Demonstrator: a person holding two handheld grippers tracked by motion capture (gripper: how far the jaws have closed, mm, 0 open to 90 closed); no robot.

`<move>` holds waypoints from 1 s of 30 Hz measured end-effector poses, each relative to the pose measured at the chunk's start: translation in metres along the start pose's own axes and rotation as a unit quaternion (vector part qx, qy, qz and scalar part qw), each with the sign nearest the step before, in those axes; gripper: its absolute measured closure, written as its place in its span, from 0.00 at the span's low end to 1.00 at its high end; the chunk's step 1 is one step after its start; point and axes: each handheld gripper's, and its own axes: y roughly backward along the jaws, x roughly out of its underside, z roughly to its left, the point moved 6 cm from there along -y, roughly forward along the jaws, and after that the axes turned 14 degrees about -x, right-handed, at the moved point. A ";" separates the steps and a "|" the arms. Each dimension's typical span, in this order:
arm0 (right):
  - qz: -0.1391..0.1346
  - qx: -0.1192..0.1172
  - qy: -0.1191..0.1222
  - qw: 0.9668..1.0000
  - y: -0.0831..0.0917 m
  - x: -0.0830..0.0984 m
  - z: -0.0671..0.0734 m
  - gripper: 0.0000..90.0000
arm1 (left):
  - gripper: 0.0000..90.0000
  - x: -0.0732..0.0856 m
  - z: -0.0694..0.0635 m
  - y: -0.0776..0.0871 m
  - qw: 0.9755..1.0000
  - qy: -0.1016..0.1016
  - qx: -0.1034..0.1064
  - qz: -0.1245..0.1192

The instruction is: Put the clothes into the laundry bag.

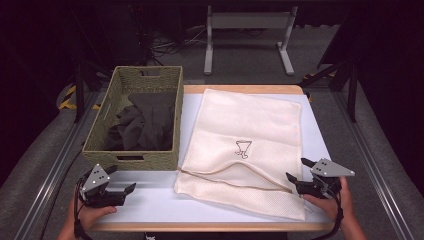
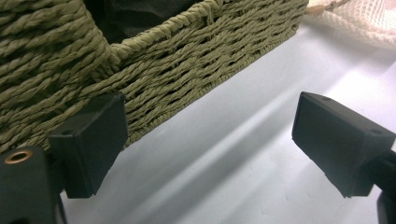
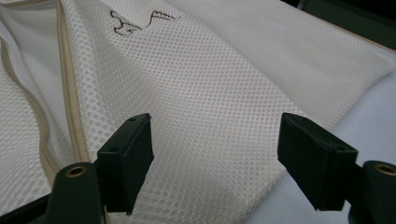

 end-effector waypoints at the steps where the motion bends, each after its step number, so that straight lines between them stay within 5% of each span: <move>1: 0.006 0.003 0.002 1.000 -0.001 0.000 0.001 0.30 | 0.13 0.000 0.000 0.001 1.000 -0.003 -0.005 0.000; 13: 0.004 -0.031 0.013 0.999 -0.010 -0.023 0.022 0.31 | 0.13 -0.010 -0.001 0.013 0.999 -0.017 0.015 -0.025; 25: 0.031 -0.078 0.068 0.994 -0.044 -0.067 0.056 0.30 | 0.10 -0.063 0.027 0.043 0.997 -0.033 0.007 -0.075; 30: 0.072 -0.076 0.088 0.991 -0.071 -0.072 0.066 0.32 | 0.09 -0.082 0.036 0.036 0.997 -0.042 -0.006 -0.065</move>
